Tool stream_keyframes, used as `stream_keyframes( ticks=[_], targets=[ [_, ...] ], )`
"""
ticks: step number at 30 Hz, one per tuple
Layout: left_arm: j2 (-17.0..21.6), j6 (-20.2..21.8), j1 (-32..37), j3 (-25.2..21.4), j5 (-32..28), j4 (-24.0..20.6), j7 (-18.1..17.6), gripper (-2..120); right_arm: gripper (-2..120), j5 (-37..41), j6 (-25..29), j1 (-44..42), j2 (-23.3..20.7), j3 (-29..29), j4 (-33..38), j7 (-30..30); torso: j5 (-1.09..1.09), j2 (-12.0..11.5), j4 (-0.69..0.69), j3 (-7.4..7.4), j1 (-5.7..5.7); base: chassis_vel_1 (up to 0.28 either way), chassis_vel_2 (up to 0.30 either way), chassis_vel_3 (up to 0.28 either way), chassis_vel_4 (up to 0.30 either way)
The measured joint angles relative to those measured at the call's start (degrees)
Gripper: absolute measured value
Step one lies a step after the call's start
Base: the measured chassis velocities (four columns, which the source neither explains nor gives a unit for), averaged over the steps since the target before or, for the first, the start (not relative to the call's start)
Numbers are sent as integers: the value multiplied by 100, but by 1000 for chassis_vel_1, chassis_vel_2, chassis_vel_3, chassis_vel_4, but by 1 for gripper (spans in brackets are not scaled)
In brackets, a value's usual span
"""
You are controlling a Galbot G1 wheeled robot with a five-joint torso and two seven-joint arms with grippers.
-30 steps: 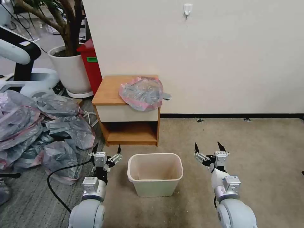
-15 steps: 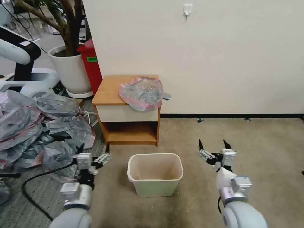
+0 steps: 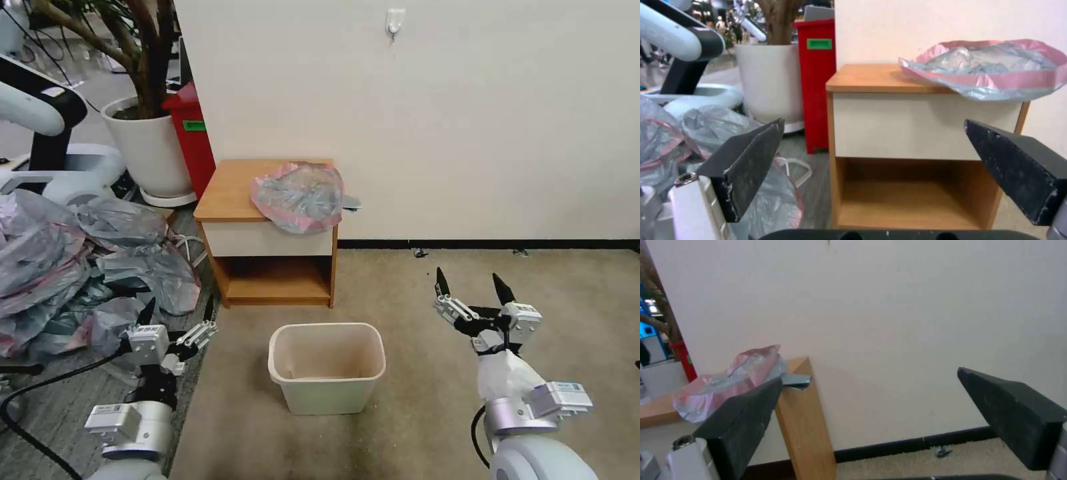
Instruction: Pick up the garbage bag from the table and place it over the trash can.
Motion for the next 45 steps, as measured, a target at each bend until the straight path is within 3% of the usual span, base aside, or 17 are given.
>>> stream_keyframes(
  ticks=[3,6,12,16,20,23,24,26,27,31,37,45],
  targets=[
    [17,-81,-40,18,-52,112,3,100,100,16,21,65,-45,-9,-70,-3,0,0,0,0,0,0,0,0,0],
    [-10,-76,-16,165,-372,205,-24,100,100,458,33,292,-167,-105,-280,120,0,0,0,0,0,0,0,0,0],
    [-28,-75,17,195,-441,303,-37,100,100,1093,-191,631,-352,-314,-462,401,0,0,0,0,0,0,0,0,0],
    [-69,-49,16,167,-735,336,-44,100,100,2703,-813,1234,-496,-637,-538,1200,0,0,0,0,0,0,0,0,0],
    [-86,-43,11,91,-946,363,-48,100,100,3618,-1078,1618,-516,-789,-640,1638,-1,0,0,0,0,0,0,0,0],
    [-62,28,-80,-97,-1296,375,-57,100,100,4996,-1368,2256,-515,-932,-851,2257,-1,0,0,0,0,0,0,0,0],
    [-62,28,-80,-97,-1296,375,-57,100,100,4996,-1368,2256,-515,-932,-851,2257,-1,0,0,0,0,0,0,0,0],
    [-59,59,-124,-187,-1390,375,-80,100,100,6016,-1453,2778,-471,-994,-1132,2692,0,0,0,1,0,0,0,0,0],
    [-59,59,-124,-187,-1390,375,-80,100,100,6016,-1453,2778,-471,-994,-1132,2692,0,0,0,1,0,0,0,0,0],
    [-151,63,-37,-265,-1376,392,-90,100,99,7348,-1502,3695,-266,-988,-1900,3295,-2,-1,1,1,0,0,0,0,0],
    [-242,56,-14,-361,-1351,396,-101,100,99,7728,-1495,4328,-124,-973,-2544,3459,0,-1,1,1,0,0,0,0,0],
    [-434,36,125,-580,-1258,304,-186,100,99,7872,-1449,5540,58,-983,-4001,3425,-1,-1,0,1,0,0,0,0,0]
  ],
)
